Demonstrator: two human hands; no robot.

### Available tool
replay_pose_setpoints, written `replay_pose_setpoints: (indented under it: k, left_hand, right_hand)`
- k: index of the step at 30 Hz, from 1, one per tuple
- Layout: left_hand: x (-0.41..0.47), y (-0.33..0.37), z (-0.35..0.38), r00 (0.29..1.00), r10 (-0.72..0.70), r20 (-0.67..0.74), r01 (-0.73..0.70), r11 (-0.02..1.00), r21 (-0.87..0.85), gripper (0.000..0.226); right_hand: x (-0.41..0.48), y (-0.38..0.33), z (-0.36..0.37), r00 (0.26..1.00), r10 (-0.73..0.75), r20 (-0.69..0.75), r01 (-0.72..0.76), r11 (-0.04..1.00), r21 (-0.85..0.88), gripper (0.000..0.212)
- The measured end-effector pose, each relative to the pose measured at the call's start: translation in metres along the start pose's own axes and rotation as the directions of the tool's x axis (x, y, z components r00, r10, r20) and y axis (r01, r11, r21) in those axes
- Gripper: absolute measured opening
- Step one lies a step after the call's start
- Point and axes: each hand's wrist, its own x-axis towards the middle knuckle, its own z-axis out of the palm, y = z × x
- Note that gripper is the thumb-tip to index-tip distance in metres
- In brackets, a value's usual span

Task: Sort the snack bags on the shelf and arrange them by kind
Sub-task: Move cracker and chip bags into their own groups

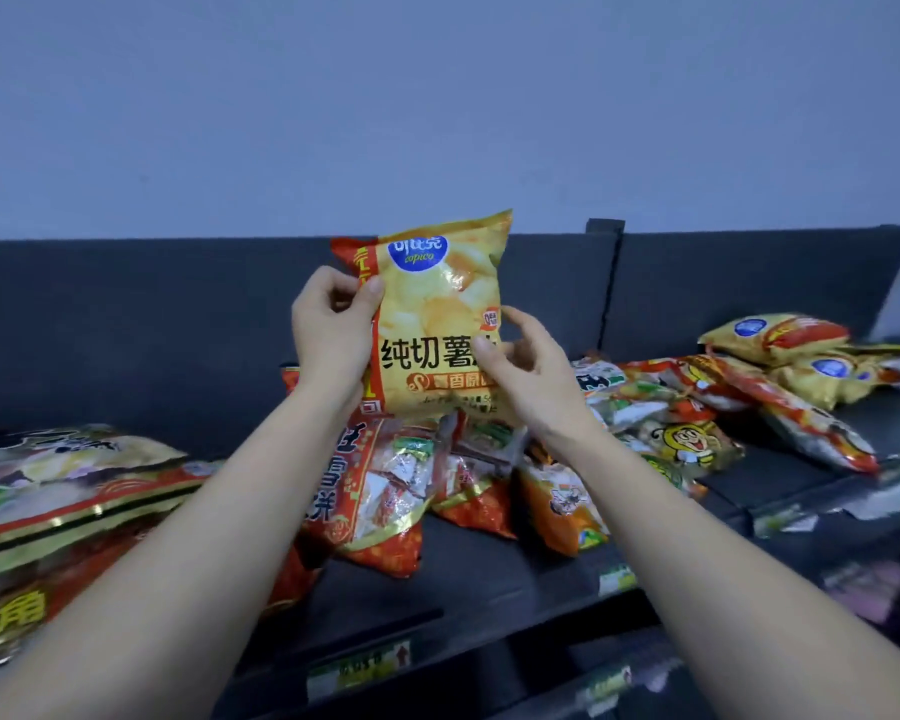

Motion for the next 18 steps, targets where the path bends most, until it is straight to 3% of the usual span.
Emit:
replay_pose_setpoints:
  k: [4, 6, 8, 11, 13, 16, 18]
  left_hand:
    - [-0.025, 0.006, 0.056, 0.993, -0.026, 0.113, 0.028, 1.000, -0.014, 0.012]
    - [-0.042, 0.010, 0.088, 0.972, -0.053, 0.229, 0.063, 0.997, -0.039, 0.006]
    - [-0.061, 0.012, 0.121, 0.918, -0.074, 0.389, 0.105, 0.993, -0.059, 0.029]
    - [-0.089, 0.014, 0.169, 0.779, -0.058, 0.624, 0.117, 0.992, -0.054, 0.067]
    - [-0.103, 0.011, 0.200, 0.714, -0.057, 0.697, 0.095, 0.995, -0.017, 0.079]
    - [-0.122, 0.005, 0.244, 0.742, -0.106, 0.662, 0.093, 0.994, 0.054, 0.093]
    - [-0.134, 0.002, 0.271, 0.768, -0.128, 0.628, 0.137, 0.990, 0.035, 0.091]
  right_hand:
    - [-0.003, 0.016, -0.054, 0.984, -0.006, -0.177, -0.001, 0.999, -0.034, 0.046]
    - [-0.003, 0.025, -0.087, 0.969, 0.019, -0.245, -0.027, 0.999, -0.027, 0.047]
    - [-0.004, 0.034, -0.123, 0.952, 0.046, -0.304, -0.059, 0.998, -0.035, 0.052]
    - [-0.006, 0.049, -0.176, 0.933, 0.096, -0.348, -0.114, 0.993, -0.029, 0.051]
    - [-0.010, 0.060, -0.210, 0.927, 0.123, -0.355, -0.149, 0.988, -0.046, 0.049]
    - [-0.015, 0.077, -0.256, 0.920, 0.178, -0.350, -0.205, 0.978, -0.043, 0.053]
    - [-0.017, 0.085, -0.281, 0.921, 0.215, -0.324, -0.229, 0.973, -0.006, 0.057]
